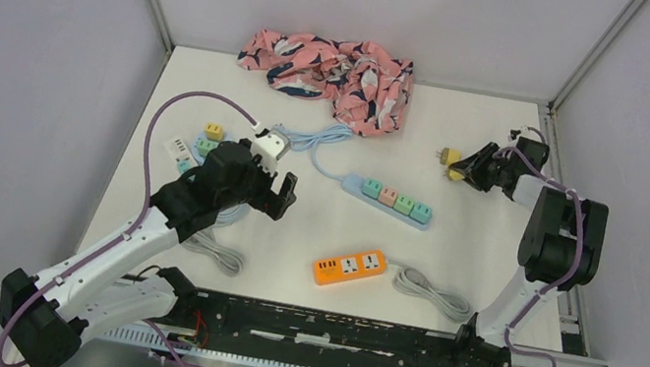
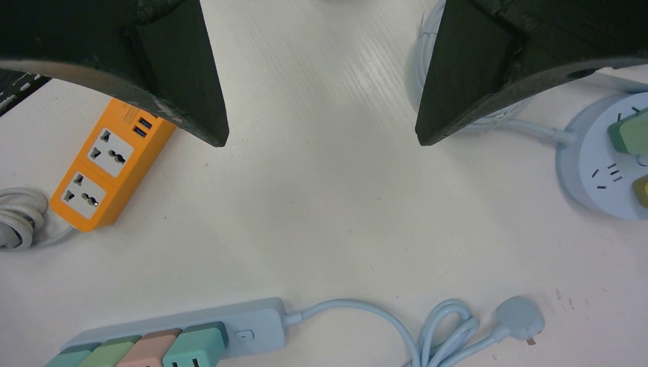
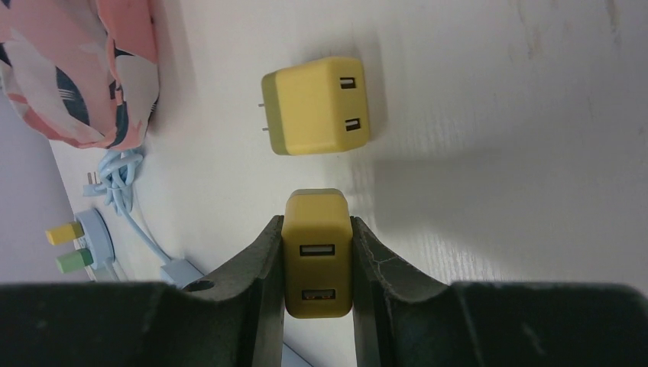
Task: Pull the plug off the socket
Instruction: Place the plug at the center of the board.
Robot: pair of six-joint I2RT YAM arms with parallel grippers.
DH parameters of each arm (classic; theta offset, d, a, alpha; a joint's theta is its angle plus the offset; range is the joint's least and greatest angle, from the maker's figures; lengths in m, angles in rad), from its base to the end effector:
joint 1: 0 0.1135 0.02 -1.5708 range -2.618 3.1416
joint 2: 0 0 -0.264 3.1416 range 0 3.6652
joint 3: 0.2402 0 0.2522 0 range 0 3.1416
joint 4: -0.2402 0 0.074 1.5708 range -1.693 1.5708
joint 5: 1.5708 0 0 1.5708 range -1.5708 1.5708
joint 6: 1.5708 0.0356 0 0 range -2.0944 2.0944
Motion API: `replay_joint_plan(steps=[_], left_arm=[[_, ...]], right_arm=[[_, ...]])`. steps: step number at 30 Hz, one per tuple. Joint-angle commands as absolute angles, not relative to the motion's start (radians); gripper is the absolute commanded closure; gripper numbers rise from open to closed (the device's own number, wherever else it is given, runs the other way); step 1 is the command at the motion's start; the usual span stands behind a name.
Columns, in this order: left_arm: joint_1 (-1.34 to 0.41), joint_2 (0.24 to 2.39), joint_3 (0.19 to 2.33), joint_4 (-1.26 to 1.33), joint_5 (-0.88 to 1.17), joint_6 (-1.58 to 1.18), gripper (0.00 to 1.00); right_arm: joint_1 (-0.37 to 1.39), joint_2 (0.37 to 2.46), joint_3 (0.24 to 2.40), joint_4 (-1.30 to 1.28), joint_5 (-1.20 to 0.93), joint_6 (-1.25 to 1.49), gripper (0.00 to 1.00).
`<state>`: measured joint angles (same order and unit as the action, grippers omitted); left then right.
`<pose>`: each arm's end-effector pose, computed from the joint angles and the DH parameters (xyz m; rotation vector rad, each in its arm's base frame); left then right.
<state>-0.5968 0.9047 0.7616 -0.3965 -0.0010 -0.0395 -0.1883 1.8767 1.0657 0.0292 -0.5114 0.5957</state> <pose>0.1670 -0.1134 0.2892 0.5863 2.0513 -0.3772 0.3827 -0.0552 0.1550 0.6618 2.2705 0.7999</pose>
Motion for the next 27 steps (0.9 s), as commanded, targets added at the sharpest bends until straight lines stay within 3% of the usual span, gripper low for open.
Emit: replay_joint_plan(steps=[1,11,21,27], left_arm=[[-0.589,0.889,0.770,-0.371,0.006,-0.008,0.01],[-0.588,0.887,0.770,-0.370,0.016,-0.009,0.01],[-0.586,0.878,0.770,-0.369,0.017,-0.009,0.01],[-0.586,0.870,0.768,-0.368,0.021,-0.011,0.01]], right_arm=[[-0.193,1.899,1.114,0.027,-0.537,0.614,0.66],[-0.194,1.916,1.164,-0.041,-0.544,0.575,0.37],[-0.237,1.848,1.228,-0.192,-0.477,0.384,0.34],[-0.241,1.753,1.219,-0.197,-0.547,0.286,0.36]])
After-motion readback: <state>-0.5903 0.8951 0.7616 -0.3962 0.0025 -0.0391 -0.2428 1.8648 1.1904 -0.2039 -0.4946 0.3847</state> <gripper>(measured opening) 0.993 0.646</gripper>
